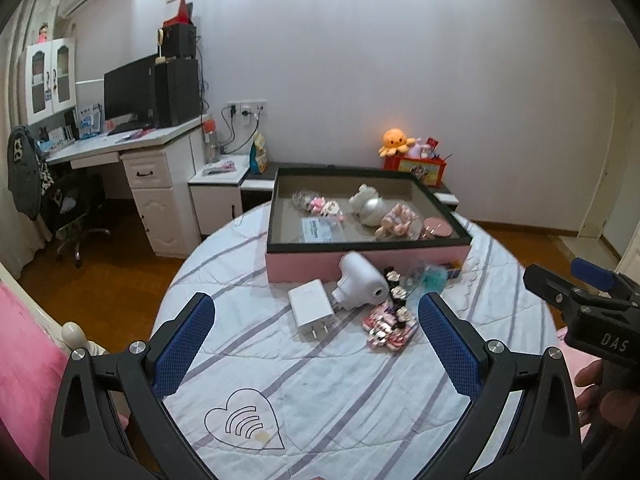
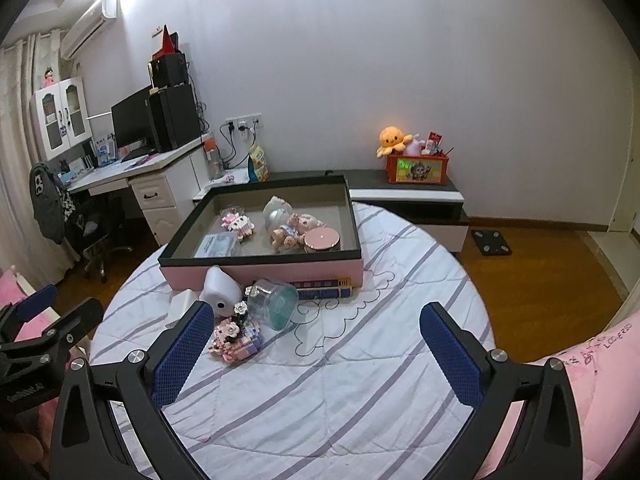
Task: Organize rigid objects
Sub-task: 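Move both open tools toward the items beside the pink box, then grasp the white power adapter with the left tool while the right tool grasps the clear cup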
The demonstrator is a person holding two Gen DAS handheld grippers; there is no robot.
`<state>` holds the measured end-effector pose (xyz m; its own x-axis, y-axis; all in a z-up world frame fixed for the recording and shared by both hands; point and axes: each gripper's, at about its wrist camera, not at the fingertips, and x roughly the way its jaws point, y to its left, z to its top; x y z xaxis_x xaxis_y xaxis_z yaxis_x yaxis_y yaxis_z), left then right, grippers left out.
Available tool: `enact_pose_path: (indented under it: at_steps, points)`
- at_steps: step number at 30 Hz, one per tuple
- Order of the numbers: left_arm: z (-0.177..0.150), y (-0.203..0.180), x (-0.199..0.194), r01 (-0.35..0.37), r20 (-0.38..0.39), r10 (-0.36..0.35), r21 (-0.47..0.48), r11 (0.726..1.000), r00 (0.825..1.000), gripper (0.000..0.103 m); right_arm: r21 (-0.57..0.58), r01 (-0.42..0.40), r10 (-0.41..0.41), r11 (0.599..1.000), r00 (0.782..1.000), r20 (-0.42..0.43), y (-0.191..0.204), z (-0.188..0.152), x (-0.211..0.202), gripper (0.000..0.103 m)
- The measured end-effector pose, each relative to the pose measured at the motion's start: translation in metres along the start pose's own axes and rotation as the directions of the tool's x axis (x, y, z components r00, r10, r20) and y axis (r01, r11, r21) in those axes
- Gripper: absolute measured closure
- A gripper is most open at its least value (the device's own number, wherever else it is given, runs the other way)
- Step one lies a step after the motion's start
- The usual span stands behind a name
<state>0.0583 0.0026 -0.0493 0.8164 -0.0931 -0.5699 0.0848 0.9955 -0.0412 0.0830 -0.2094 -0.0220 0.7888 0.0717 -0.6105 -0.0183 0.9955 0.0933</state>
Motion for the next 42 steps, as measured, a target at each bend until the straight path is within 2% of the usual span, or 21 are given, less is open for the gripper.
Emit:
enact_pose_path:
  at_steps: [8,18,21,23,24,25,26,27,28,29,30,34,38,42]
  points:
    - [-0.013,0.007,0.059,-0.026,-0.102,0.026,-0.001,1.000,0.994,0.000,-0.001,-0.039,0.039,0.999,0.995,-0.088,0.006,-0.005,0.044,0.000]
    - [-0.021,0.013,0.124,-0.049,-0.205,0.048,0.002,0.999,0.977,0.002,0.016,-0.095,0.097,0.995,0.981,-0.171,0.015,-0.006,0.098,0.000]
    - [-0.022,0.013,0.135,-0.036,-0.225,0.036,0.003,0.999,0.974,0.005,0.022,-0.112,0.114,0.993,0.975,-0.189,0.018,-0.007,0.111,0.000]
    - [-0.023,0.012,0.143,-0.024,-0.242,0.024,0.002,1.000,0.970,0.013,0.027,-0.120,0.123,0.992,0.972,-0.199,0.019,-0.007,0.119,0.000]
    - [-0.024,0.012,0.149,-0.013,-0.260,0.012,0.000,1.000,0.966,0.015,0.029,-0.124,0.127,0.992,0.971,-0.202,0.018,-0.007,0.122,0.003]
    - [-0.026,0.012,0.155,0.001,-0.279,-0.002,-0.005,1.000,0.960,0.024,0.032,-0.125,0.129,0.992,0.970,-0.205,0.018,-0.007,0.125,0.004]
    - [-0.027,0.013,0.160,0.008,-0.294,-0.010,-0.009,1.000,0.956,0.028,0.035,-0.124,0.128,0.992,0.969,-0.210,0.017,-0.007,0.129,0.005]
    - [-0.026,0.013,0.161,0.012,-0.292,-0.015,-0.010,1.000,0.956,0.028,0.037,-0.127,0.132,0.991,0.968,-0.215,0.017,-0.007,0.132,0.010]
    - [-0.024,0.014,0.161,0.023,-0.286,-0.026,-0.015,1.000,0.958,0.033,0.040,-0.132,0.138,0.990,0.965,-0.221,0.016,-0.007,0.135,0.015]
    - [-0.023,0.014,0.161,0.035,-0.286,-0.039,-0.020,0.999,0.957,0.036,0.042,-0.139,0.145,0.989,0.962,-0.232,0.016,-0.007,0.139,0.026]
    - [-0.022,0.015,0.162,0.042,-0.287,-0.047,-0.024,0.999,0.957,0.037,0.042,-0.139,0.145,0.989,0.960,-0.239,0.016,-0.008,0.142,0.031]
    - [-0.021,0.016,0.162,0.061,-0.280,-0.068,-0.032,0.998,0.957,0.049,0.048,-0.163,0.169,0.986,0.951,-0.260,0.017,-0.011,0.151,0.039]
    - [-0.021,0.021,0.159,0.083,-0.272,-0.095,-0.057,0.995,0.957,0.052,0.064,-0.206,0.216,0.976,0.939,-0.267,0.021,-0.015,0.155,0.054]
    - [-0.022,0.024,0.155,0.092,-0.266,-0.108,-0.069,0.993,0.958,0.056,0.063,-0.226,0.234,0.972,0.938,-0.254,0.019,-0.014,0.147,0.061]
